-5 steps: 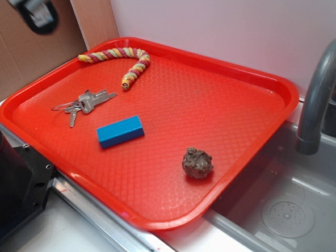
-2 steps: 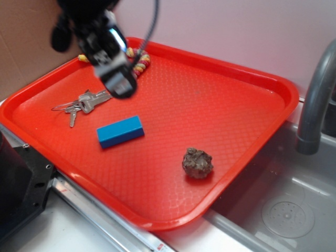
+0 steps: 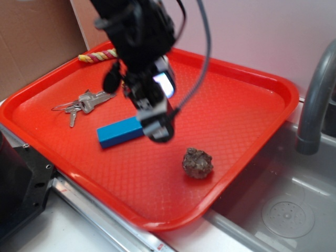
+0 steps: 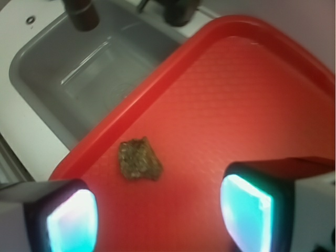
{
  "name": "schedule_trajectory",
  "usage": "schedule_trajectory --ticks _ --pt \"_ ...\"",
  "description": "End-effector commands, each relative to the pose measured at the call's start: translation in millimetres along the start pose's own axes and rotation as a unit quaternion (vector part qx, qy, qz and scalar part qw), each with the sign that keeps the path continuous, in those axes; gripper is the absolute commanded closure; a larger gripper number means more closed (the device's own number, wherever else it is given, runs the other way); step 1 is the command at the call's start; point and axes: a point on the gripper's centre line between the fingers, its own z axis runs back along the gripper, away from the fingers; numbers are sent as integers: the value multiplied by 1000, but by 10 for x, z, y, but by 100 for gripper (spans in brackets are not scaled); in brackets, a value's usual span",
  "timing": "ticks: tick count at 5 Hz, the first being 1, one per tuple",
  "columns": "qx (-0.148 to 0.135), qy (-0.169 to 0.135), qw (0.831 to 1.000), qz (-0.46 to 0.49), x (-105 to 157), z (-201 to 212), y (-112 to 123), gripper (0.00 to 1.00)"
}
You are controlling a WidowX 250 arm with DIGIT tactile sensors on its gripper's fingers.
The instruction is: Grab the rock.
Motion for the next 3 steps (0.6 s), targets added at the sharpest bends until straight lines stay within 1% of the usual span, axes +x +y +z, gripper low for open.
schedule_trajectory --ticks 1,2,3 --pt "-2 36 998 -60 70 -439 -267 0" --pt "19 66 995 -67 21 -637 -272 0" --pt "18 69 996 -56 4 -679 -220 0"
